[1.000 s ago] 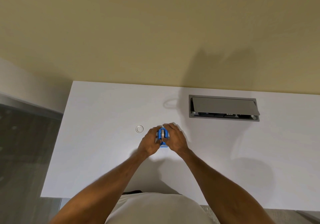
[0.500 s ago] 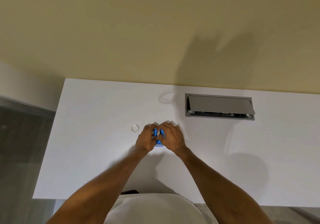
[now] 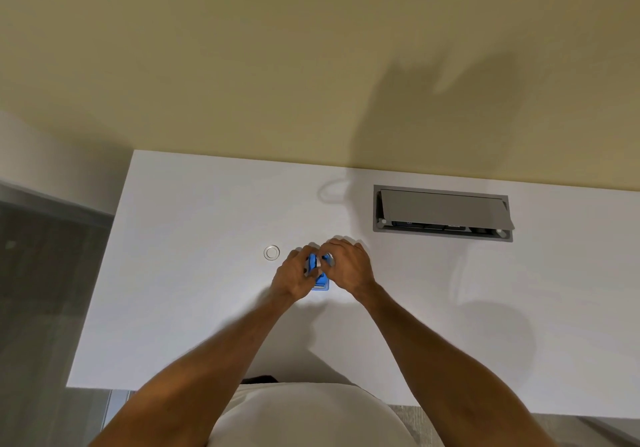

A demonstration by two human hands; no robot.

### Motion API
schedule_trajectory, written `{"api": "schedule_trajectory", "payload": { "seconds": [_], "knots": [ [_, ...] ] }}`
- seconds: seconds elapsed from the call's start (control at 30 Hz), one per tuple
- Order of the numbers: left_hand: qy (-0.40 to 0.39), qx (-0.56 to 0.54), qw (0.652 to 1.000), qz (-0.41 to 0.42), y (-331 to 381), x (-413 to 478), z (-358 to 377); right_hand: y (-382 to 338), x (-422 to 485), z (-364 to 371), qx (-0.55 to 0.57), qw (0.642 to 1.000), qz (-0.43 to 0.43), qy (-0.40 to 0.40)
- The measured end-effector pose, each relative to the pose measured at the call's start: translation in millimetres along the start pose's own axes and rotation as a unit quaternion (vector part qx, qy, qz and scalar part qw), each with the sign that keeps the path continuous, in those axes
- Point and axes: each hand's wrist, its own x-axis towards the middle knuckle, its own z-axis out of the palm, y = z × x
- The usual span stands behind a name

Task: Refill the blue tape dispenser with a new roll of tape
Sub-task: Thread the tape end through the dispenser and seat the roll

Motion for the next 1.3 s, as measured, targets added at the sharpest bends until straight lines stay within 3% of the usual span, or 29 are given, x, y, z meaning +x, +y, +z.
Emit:
{"api": "schedule_trajectory", "payload": {
  "seconds": [1.3],
  "knots": [
    [0.003,0.028,1.0,-0.005,-1.7,-0.6,-1.7,-5.5,12.3,-4.3,-0.042,0.999,0.0,0.016]
  ]
}}
